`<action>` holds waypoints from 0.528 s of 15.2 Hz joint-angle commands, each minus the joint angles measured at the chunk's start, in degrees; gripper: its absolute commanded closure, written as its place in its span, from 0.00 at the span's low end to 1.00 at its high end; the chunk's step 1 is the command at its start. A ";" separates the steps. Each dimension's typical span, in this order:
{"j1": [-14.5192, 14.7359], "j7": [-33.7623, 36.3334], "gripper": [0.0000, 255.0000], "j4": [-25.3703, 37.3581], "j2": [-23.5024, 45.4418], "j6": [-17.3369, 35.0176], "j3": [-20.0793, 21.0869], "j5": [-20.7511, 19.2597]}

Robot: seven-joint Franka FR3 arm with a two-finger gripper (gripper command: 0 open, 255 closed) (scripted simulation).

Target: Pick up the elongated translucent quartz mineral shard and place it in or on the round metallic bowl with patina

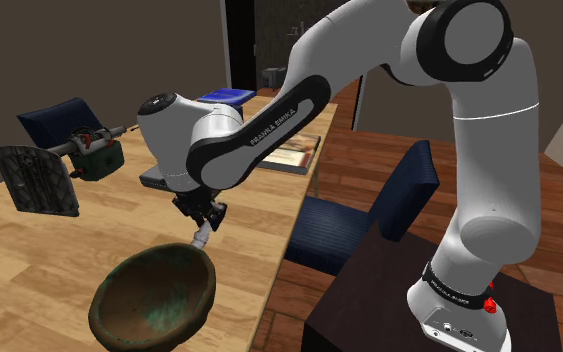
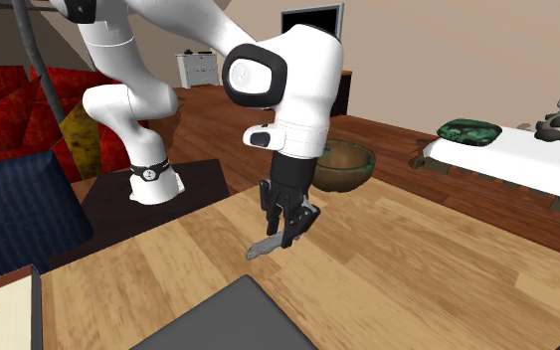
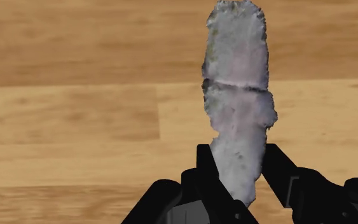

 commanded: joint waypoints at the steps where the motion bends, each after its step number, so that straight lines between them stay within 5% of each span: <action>1: -0.25 -0.59 1.00 0.28 -0.64 -0.87 0.27 0.66; 8: -0.89 -2.72 1.00 2.35 -3.29 -4.77 1.31 3.03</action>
